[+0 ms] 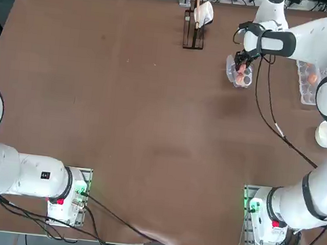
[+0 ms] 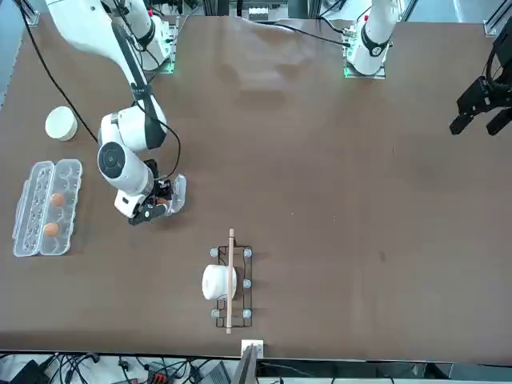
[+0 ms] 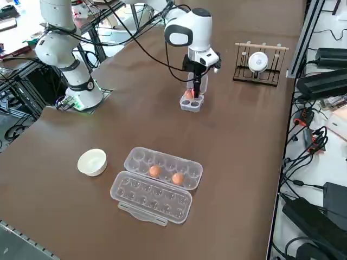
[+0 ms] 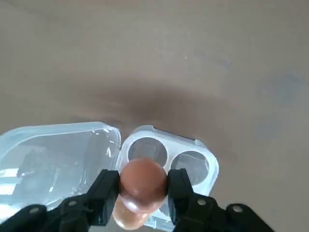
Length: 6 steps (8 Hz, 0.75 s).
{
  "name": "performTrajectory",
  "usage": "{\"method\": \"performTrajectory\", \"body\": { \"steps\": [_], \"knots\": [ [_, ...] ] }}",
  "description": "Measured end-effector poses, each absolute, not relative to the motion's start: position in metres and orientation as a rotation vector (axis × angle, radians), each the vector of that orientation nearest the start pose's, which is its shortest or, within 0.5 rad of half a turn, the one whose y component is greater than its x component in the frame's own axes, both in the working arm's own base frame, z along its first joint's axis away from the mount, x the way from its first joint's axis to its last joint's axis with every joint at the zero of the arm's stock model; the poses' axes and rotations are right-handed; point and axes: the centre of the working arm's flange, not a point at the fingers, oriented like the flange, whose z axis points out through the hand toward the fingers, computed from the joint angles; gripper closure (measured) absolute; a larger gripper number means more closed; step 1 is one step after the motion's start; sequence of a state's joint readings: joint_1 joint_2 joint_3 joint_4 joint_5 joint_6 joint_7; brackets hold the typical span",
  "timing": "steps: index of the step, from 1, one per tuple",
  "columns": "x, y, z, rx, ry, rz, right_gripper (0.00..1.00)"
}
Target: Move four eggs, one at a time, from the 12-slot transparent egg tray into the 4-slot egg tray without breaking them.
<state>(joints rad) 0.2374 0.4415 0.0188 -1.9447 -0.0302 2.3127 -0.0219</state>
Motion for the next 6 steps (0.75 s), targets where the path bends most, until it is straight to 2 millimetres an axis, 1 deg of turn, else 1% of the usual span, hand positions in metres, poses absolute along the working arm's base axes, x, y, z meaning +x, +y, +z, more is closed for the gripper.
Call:
{"method": "performTrajectory", "body": {
  "steps": [1, 2, 3, 4, 5, 6],
  "knots": [
    [0.5929, 0.1533, 0.2462, -3.128, -0.468, 0.115, 0.41],
    [0.5926, 0.1526, 0.2454, -3.129, -0.467, 0.117, 0.36],
    [0.5925, 0.1524, 0.2449, -3.129, -0.467, 0.119, 0.28],
    [0.5924, 0.1524, 0.2448, -3.129, -0.467, 0.119, 0.1],
    [0.5924, 0.1526, 0.2449, -3.129, -0.468, 0.119, 0.0],
    [0.5924, 0.1528, 0.2451, -3.129, -0.468, 0.118, 0.0]
  ]
}}
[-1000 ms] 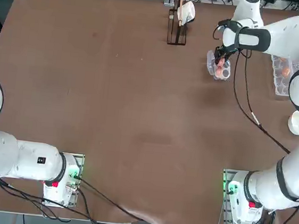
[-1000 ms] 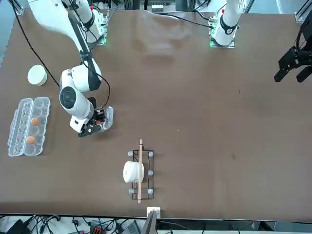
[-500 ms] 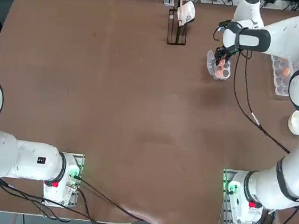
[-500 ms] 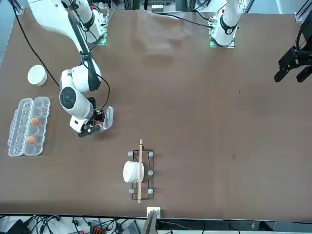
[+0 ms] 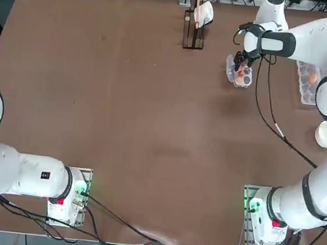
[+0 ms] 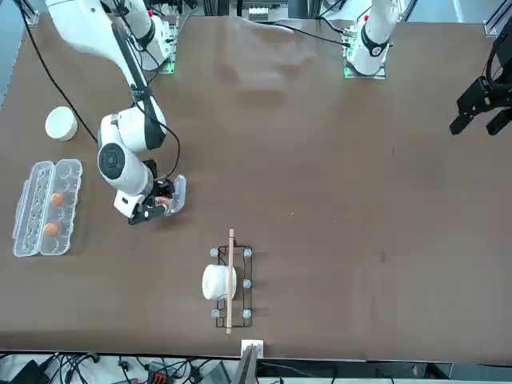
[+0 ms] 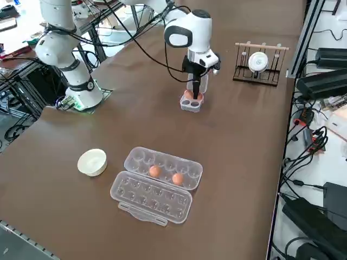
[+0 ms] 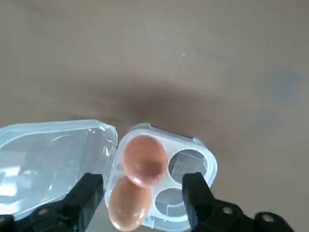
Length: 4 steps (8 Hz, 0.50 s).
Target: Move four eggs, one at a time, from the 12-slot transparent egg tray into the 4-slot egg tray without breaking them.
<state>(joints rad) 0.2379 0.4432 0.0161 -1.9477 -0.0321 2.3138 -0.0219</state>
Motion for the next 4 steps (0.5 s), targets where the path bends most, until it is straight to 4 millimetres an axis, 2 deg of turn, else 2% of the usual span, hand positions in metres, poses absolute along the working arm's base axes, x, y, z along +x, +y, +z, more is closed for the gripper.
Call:
{"method": "performTrajectory", "body": {
  "steps": [2, 4],
  "knots": [
    [0.597, 0.143, 0.254, -3.137, -0.466, 0.094, 0.0],
    [0.613, 0.083, 0.274, -3.124, -0.563, 0.056, 0.0]
  ]
}}
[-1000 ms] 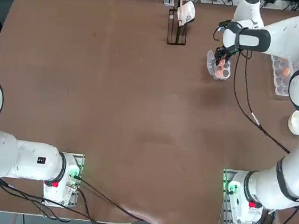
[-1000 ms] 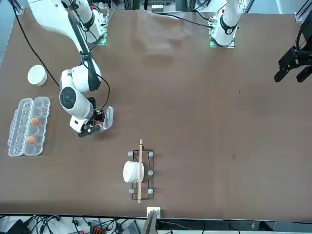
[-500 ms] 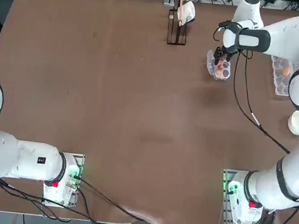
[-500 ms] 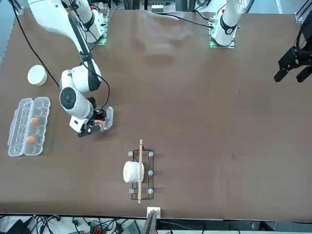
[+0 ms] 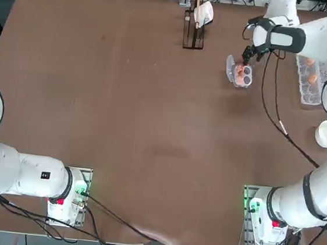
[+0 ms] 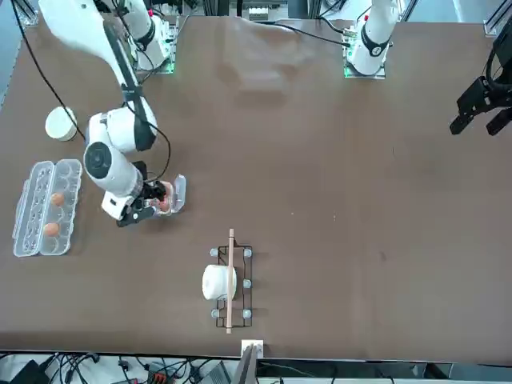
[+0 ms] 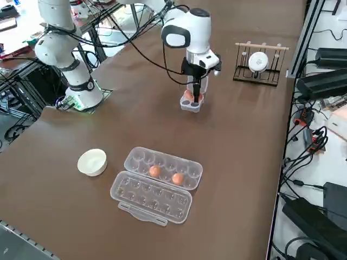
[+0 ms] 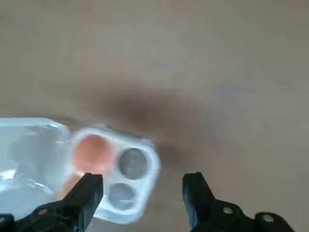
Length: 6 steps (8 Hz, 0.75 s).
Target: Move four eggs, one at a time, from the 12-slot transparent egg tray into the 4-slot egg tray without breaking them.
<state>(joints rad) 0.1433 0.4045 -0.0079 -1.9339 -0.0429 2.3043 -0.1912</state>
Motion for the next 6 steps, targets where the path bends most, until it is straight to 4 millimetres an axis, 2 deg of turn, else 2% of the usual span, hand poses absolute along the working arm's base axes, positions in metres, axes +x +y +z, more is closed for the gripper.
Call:
{"method": "performTrajectory", "body": {
  "steps": [1, 3, 4, 6],
  "knots": [
    [0.616, 0.054, 0.287, -3.112, -0.628, 0.053, 0.0],
    [0.611, 0.009, 0.317, -3.057, -0.812, 0.118, 0.0],
    [0.608, -0.019, 0.329, -2.997, -0.99, 0.129, 0.0],
    [0.6, -0.093, 0.335, -2.804, -1.401, 0.131, 0.0]
  ]
}}
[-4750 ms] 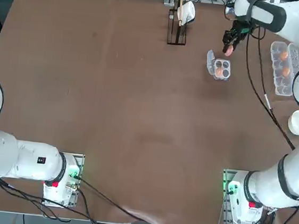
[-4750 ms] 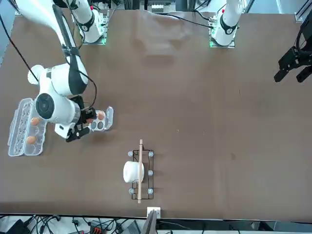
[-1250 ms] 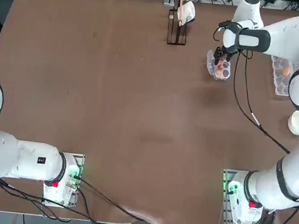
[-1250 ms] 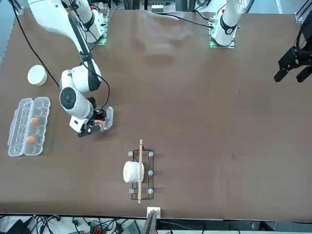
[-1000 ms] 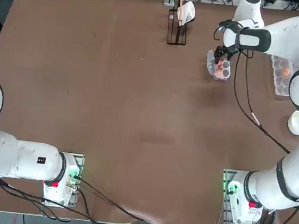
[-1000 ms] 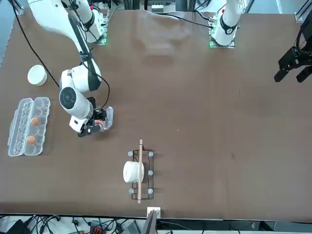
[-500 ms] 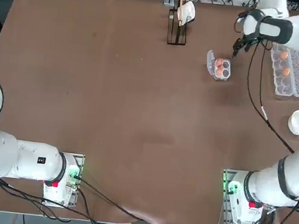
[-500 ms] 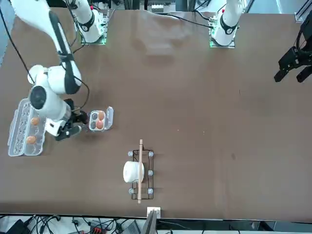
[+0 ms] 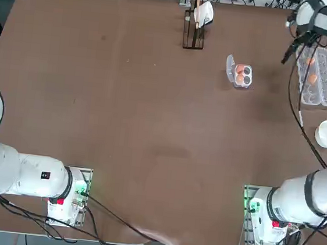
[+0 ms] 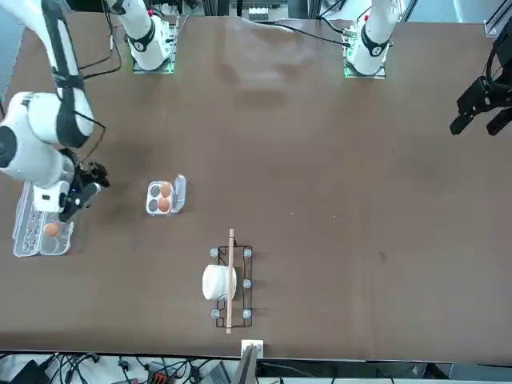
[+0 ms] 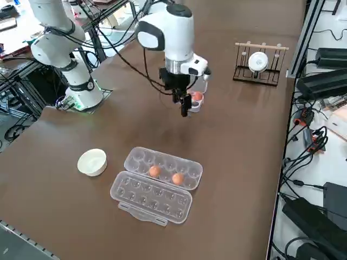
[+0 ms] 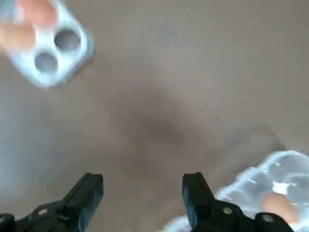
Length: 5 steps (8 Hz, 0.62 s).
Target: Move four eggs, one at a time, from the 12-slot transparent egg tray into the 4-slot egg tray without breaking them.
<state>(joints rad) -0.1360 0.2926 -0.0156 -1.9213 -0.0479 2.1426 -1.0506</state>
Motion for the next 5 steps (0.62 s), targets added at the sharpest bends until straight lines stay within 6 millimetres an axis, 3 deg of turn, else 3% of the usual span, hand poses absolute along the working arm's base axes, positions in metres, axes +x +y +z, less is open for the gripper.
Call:
{"method": "performTrajectory", "body": {
  "steps": [3, 5],
  "knots": [
    [0.578, -0.204, 0.327, -2.553, -1.826, 0.086, 0.0],
    [0.575, -0.239, 0.301, -2.474, -2.001, 0.039, 0.01]
  ]
}}
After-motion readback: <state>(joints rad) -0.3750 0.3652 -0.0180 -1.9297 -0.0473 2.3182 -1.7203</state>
